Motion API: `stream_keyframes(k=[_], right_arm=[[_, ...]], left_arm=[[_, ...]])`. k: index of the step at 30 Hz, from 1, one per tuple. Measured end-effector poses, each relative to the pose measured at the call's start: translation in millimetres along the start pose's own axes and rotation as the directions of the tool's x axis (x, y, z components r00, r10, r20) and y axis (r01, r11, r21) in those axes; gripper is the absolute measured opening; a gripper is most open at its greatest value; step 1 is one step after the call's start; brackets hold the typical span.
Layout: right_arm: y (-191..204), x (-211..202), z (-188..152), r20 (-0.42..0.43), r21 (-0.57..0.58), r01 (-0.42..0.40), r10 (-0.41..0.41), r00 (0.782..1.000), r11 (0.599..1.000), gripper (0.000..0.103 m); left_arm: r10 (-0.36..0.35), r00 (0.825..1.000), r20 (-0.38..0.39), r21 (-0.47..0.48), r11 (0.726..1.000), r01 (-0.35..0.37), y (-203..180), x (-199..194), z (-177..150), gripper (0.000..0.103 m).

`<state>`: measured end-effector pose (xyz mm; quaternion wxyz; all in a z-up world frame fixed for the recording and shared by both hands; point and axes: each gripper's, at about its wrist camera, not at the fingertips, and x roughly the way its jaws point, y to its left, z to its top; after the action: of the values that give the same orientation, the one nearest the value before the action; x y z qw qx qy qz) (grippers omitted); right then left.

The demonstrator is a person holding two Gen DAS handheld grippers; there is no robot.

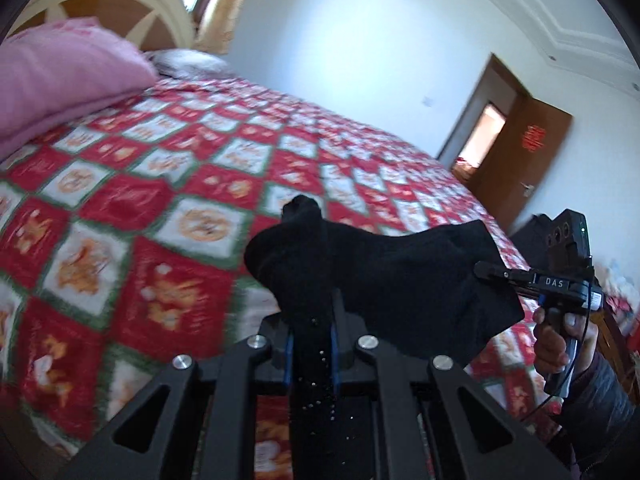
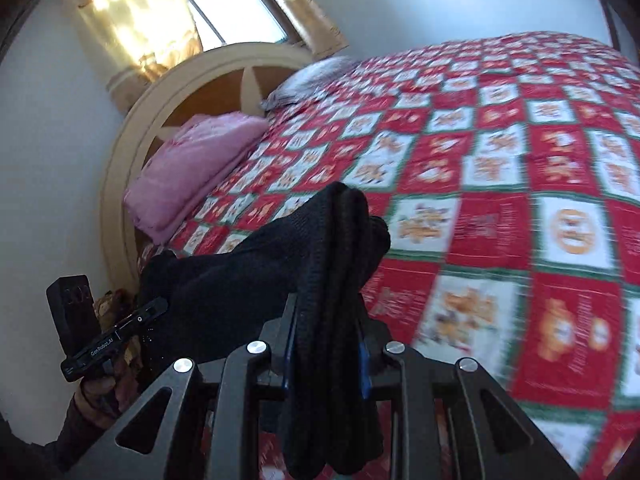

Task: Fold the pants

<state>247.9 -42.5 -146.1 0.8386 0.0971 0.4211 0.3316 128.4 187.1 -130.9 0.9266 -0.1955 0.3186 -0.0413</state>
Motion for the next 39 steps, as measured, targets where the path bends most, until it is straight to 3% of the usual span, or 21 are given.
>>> stream_keyframes(k=[2, 4, 5, 6, 8, 12, 17, 23, 32, 39], right_arm=[[-6.6, 28.7, -0.1, -0.052, 0.033, 0.002, 0.000, 0.999, 0.999, 0.025], [-20.2, 42.6, -3.0, -0.066, 0.078, 0.028, -0.022, 0.998, 0.997, 0.030], [-30.4, 44.2, -5.6, -0.058, 0.117, 0.030, -0.024, 0.998, 0.993, 0.035], [-38.9, 44.4, -7.8, -0.057, 0.145, 0.037, -0.029, 0.998, 0.989, 0.046], [-54.7, 41.5, -14.0, -0.050, 0.196, 0.028, -0.019, 0.999, 0.980, 0.050], [-65.7, 26.4, -22.6, -0.006, 0.222, 0.003, -0.001, 1.000, 0.975, 0.051], [-58.2, 26.7, -23.6, 0.003, 0.187, 0.071, -0.073, 0.997, 0.980, 0.056], [-58.3, 27.7, -24.6, 0.011, 0.172, 0.104, -0.108, 0.994, 0.980, 0.057], [-53.7, 15.2, -29.4, 0.046, 0.171, 0.150, -0.160, 0.986, 0.974, 0.060], [-48.0, -5.3, -32.3, 0.098, 0.173, 0.246, -0.265, 0.959, 0.954, 0.063]], left_arm=[[0.044, 0.999, -0.033, -0.021, 0.999, -0.044, 13.6, 10.2, -9.2, 0.016], [0.097, 0.994, -0.055, -0.019, 0.995, -0.098, 21.7, 21.9, -17.8, 0.030], [0.131, 0.989, -0.064, -0.018, 0.991, -0.133, 25.4, 27.8, -22.1, 0.042], [0.152, 0.986, -0.062, -0.027, 0.988, -0.154, 29.4, 31.3, -25.4, 0.055], [0.151, 0.987, -0.047, -0.044, 0.987, -0.153, 35.6, 28.7, -30.4, 0.062], [0.142, 0.989, -0.038, -0.049, 0.988, -0.144, 36.6, 21.8, -35.0, 0.065], [0.175, 0.984, -0.035, -0.037, 0.984, -0.177, 35.7, 17.2, -37.2, 0.070], [0.248, 0.969, -0.020, -0.037, 0.968, -0.248, 37.9, 16.6, -42.2, 0.092], [0.285, 0.958, -0.024, -0.039, 0.958, -0.285, 36.3, 12.1, -45.0, 0.096], [0.297, 0.955, -0.027, -0.026, 0.954, -0.298, 31.6, 1.4, -43.5, 0.096]])
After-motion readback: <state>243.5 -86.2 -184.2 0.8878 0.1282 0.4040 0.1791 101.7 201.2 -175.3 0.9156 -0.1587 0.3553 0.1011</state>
